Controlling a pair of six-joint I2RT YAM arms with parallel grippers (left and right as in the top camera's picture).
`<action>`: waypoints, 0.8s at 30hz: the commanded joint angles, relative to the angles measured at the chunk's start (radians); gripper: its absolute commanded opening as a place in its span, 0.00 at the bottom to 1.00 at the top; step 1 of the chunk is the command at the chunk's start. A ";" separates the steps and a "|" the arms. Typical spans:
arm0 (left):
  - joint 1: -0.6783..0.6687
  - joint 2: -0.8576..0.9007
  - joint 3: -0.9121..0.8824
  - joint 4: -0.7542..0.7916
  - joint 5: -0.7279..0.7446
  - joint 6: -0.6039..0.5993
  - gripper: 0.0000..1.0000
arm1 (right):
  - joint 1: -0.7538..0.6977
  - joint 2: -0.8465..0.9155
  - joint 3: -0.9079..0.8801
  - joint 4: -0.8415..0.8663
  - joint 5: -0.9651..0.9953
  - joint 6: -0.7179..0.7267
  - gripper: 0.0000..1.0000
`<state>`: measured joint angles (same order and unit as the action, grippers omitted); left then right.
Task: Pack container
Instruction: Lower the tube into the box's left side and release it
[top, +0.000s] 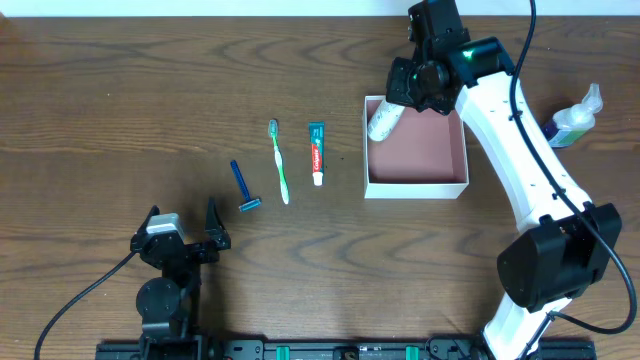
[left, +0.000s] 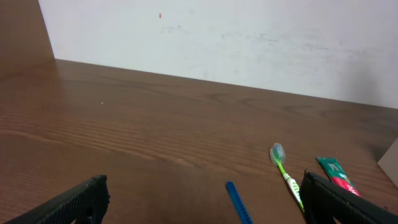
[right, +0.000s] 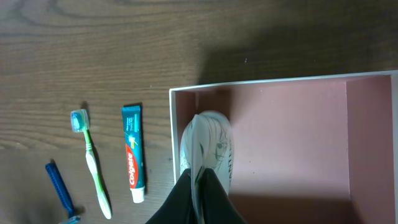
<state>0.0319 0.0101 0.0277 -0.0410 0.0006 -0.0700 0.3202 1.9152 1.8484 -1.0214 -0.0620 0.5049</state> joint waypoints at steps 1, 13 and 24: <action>0.005 -0.004 -0.024 -0.031 -0.011 0.014 0.98 | 0.008 -0.011 0.007 0.010 0.010 0.014 0.07; 0.005 -0.004 -0.024 -0.031 -0.011 0.014 0.98 | 0.008 -0.011 0.007 0.013 0.010 0.014 0.20; 0.005 -0.004 -0.024 -0.031 -0.011 0.014 0.98 | 0.008 -0.011 0.009 0.084 0.004 0.014 0.45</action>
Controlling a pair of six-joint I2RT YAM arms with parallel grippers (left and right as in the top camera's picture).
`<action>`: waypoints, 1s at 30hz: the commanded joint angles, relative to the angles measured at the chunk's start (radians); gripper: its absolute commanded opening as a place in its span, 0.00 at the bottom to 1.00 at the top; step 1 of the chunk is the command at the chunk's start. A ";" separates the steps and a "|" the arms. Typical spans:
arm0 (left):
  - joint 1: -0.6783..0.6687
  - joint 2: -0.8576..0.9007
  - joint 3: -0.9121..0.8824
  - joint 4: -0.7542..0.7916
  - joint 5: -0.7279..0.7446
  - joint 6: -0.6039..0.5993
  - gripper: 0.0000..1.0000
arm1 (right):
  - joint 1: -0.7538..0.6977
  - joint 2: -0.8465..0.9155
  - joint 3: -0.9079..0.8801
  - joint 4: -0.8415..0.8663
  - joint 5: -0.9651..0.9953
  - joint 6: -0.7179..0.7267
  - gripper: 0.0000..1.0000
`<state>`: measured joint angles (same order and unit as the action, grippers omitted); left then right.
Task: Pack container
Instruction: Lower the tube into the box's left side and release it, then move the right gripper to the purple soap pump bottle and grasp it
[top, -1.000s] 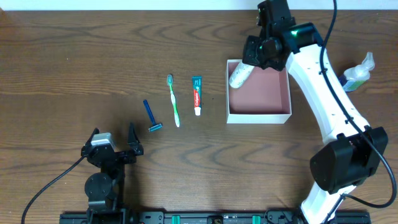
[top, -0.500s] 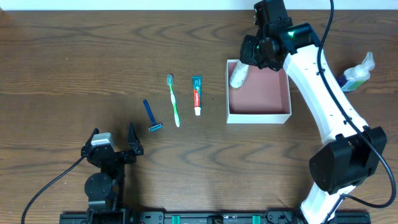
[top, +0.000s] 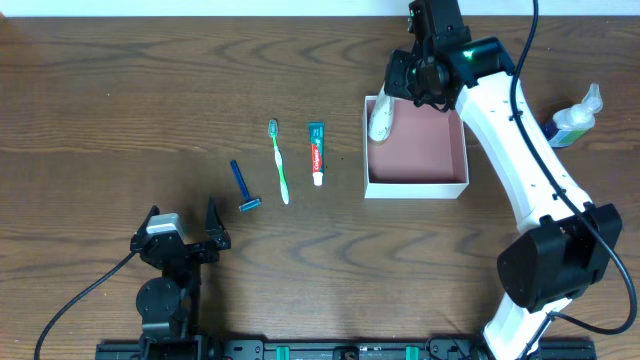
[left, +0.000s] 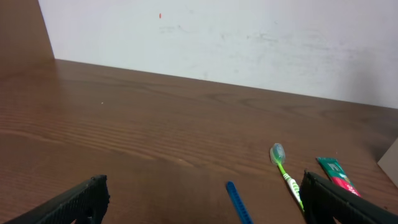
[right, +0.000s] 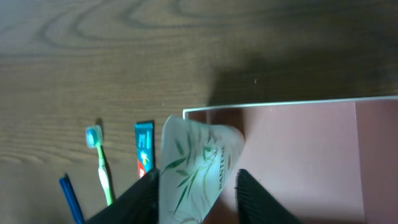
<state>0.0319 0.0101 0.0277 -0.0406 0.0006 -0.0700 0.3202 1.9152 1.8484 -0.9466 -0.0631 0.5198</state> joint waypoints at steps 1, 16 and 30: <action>0.005 -0.004 -0.024 -0.032 -0.011 0.014 0.98 | 0.008 -0.012 0.011 0.016 0.003 -0.001 0.49; 0.005 -0.004 -0.024 -0.032 -0.011 0.014 0.98 | -0.095 -0.087 0.241 -0.118 0.228 0.061 0.99; 0.005 -0.004 -0.024 -0.032 -0.011 0.014 0.98 | -0.504 -0.113 0.237 -0.377 0.228 0.427 0.99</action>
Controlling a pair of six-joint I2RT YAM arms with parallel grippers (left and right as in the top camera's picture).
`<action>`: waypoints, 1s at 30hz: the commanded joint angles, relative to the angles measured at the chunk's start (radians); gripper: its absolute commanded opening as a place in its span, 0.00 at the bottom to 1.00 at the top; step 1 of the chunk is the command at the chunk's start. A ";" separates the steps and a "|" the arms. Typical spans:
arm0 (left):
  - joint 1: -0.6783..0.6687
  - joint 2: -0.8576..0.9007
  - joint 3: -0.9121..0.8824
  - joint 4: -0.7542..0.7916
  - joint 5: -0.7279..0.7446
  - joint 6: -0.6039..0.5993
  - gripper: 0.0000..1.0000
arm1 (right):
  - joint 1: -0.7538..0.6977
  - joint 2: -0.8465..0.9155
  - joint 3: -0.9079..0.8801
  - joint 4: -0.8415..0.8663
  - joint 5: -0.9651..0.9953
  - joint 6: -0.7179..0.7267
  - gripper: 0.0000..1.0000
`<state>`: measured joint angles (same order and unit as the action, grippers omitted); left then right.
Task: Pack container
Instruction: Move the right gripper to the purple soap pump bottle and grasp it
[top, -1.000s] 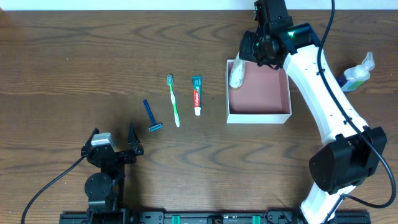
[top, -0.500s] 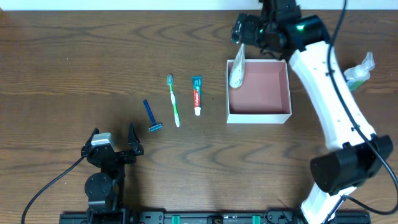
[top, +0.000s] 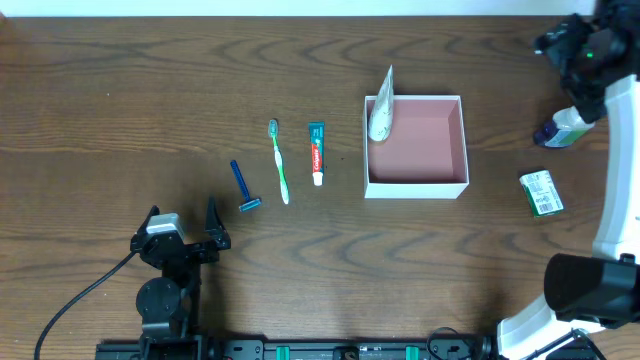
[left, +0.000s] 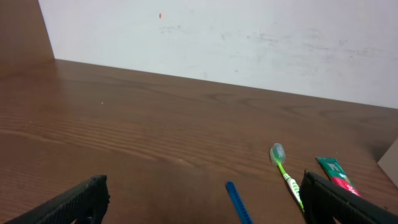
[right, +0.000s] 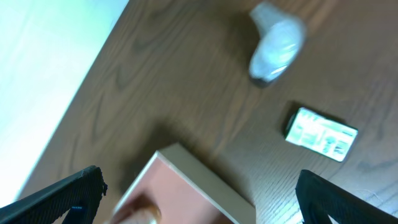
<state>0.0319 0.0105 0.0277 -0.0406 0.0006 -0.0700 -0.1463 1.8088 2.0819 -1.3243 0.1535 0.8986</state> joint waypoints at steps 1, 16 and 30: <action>0.005 -0.005 -0.024 -0.032 -0.011 0.014 0.98 | -0.050 -0.007 0.002 0.008 0.026 0.031 0.99; 0.005 -0.005 -0.024 -0.032 -0.011 0.014 0.98 | -0.083 -0.003 -0.005 0.016 0.262 -0.671 0.99; 0.005 -0.005 -0.024 -0.032 -0.011 0.014 0.98 | -0.219 0.105 -0.006 0.061 -0.050 -1.057 0.99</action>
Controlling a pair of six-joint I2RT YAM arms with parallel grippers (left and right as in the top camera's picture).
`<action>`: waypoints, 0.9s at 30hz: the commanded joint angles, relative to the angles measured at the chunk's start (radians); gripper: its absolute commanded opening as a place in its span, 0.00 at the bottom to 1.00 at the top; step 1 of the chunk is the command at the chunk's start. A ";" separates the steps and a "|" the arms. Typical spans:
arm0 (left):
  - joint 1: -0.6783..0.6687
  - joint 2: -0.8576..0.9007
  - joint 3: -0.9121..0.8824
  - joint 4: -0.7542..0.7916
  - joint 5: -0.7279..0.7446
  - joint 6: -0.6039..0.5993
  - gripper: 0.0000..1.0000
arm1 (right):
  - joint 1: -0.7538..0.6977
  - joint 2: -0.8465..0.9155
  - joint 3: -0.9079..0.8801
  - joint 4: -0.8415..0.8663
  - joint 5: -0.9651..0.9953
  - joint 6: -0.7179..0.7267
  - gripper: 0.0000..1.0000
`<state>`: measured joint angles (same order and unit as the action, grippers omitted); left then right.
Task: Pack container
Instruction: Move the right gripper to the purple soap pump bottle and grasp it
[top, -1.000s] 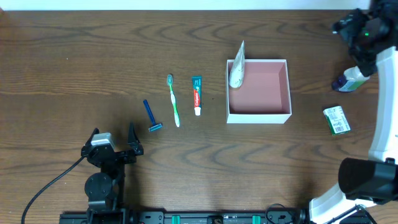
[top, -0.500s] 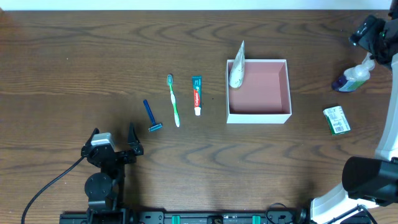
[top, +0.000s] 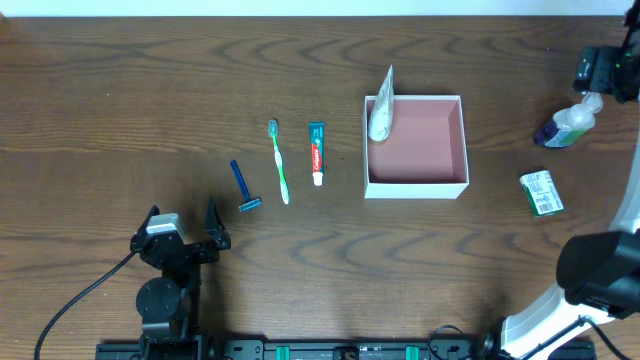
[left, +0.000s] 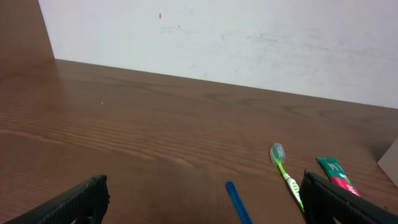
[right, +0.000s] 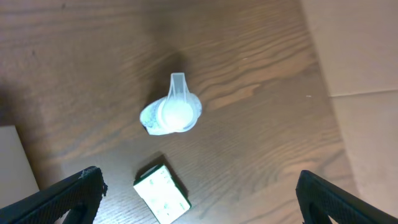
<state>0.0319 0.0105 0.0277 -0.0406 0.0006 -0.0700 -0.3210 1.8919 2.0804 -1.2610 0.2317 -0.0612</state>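
The pink box with white walls sits right of centre. A white tube leans upright against its left wall. Left of the box lie a toothpaste tube, a green toothbrush and a blue razor. My right gripper hangs open at the far right, above a clear spray bottle, with a green-white packet just below it. My left gripper rests open near the front edge, with the razor and the toothbrush ahead of it.
In the right wrist view the table's right edge runs past the bottle, with a pale floor beyond it. A white wall stands behind the table's far edge.
My right gripper has moved from the back right corner to above the spray bottle, and its camera now looks straight down on the bottle and packet. The left arm, the box and the tube are unchanged.
My right gripper was shut on the white tube inside the box's left end. Then it stood open with the tube between its fingers. Then it was away at the far right, with the tube left leaning in the box. Now it hangs over the spray bottle.
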 joint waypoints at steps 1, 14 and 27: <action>0.005 -0.005 -0.024 -0.032 -0.011 0.014 0.98 | -0.063 0.027 -0.004 0.001 -0.161 -0.111 0.99; 0.005 -0.005 -0.024 -0.032 -0.011 0.014 0.98 | -0.104 0.224 -0.004 0.018 -0.304 -0.283 0.99; 0.005 -0.005 -0.024 -0.032 -0.011 0.014 0.98 | -0.104 0.282 -0.004 0.096 -0.319 -0.269 0.92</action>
<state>0.0319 0.0105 0.0277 -0.0406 0.0006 -0.0700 -0.4278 2.1738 2.0769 -1.1759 -0.0620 -0.3336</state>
